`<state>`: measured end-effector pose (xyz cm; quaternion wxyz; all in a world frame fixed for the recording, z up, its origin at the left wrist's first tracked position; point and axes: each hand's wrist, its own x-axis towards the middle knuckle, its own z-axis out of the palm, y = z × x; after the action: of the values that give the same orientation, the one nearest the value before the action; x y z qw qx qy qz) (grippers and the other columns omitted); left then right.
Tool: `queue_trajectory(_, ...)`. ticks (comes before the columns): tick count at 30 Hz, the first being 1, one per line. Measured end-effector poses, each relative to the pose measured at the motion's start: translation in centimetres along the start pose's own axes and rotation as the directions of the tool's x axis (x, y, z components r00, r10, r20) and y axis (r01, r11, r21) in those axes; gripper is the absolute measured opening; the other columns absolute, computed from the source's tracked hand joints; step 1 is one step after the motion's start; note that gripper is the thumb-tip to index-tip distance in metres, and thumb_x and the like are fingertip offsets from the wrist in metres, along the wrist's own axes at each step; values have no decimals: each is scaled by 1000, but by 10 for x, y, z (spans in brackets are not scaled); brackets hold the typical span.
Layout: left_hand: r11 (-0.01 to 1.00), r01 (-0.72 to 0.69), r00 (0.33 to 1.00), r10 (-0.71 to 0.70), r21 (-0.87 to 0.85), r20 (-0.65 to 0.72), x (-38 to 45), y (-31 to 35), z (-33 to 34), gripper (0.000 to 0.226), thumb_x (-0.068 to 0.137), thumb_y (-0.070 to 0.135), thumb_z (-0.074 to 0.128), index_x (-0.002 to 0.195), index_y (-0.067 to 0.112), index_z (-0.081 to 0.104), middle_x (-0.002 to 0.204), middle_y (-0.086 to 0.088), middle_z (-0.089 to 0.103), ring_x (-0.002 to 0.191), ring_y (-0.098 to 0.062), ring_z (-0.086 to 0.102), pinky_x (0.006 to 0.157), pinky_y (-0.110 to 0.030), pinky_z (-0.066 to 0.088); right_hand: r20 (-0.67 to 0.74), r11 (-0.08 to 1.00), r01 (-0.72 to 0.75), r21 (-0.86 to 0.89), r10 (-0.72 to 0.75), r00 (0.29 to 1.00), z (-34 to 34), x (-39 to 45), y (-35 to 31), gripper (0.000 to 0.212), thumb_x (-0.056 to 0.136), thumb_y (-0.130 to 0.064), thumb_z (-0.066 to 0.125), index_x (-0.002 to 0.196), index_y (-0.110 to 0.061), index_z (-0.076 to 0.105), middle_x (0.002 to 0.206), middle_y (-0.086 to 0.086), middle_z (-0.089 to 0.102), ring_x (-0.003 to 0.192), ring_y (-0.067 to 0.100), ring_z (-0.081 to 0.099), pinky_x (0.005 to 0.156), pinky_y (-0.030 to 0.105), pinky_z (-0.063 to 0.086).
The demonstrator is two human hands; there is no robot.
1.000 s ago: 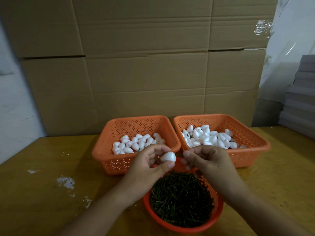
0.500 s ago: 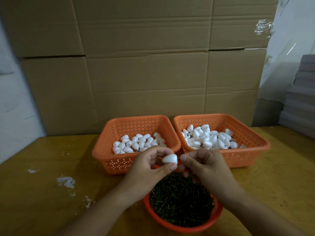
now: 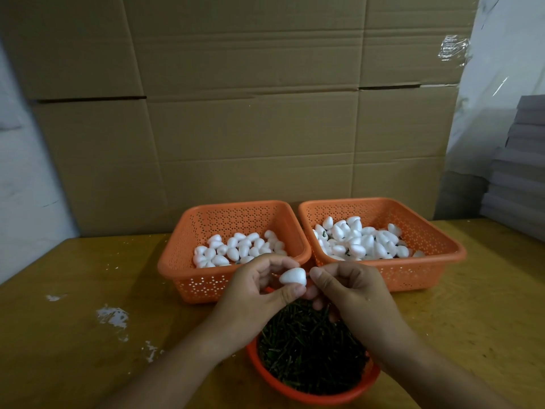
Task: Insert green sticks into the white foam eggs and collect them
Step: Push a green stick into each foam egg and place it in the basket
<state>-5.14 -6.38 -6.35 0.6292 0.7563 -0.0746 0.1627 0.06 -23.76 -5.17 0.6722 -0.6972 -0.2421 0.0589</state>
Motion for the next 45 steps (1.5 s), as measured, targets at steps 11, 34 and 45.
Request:
queue_trajectory(11, 1000, 16, 1000, -15, -22, 12, 0, 1, -1, 24, 80, 28, 78, 103, 31, 71, 111, 5, 74, 107, -11, 69, 87, -24, 56, 17, 1000, -12, 5, 12, 1000, 1, 0, -1, 22, 95, -14, 63, 79, -4, 73, 70, 11, 72, 57, 12, 61, 48, 19, 45)
queue_trajectory(34, 1000, 3, 1000, -3, -19, -19, 0, 2, -4, 29, 79, 25, 78, 107, 25, 71, 111, 5, 74, 107, -11, 69, 80, -20, 55, 118, 989, -28, -145, 45, 992, -11, 6, 0, 13, 91, -14, 70, 82, -17, 80, 67, 5, 71, 57, 8, 59, 51, 19, 46)
queue_trajectory(45, 998, -8, 997, 12, 58, -70, 2, 5, -4, 49, 71, 49, 81, 116, 43, 63, 117, 9, 72, 108, -13, 69, 93, -38, 56, 161, 985, -56, -163, 83, 984, -8, 3, -2, 7, 86, -18, 76, 81, -21, 80, 61, 0, 67, 51, 4, 55, 50, 18, 44)
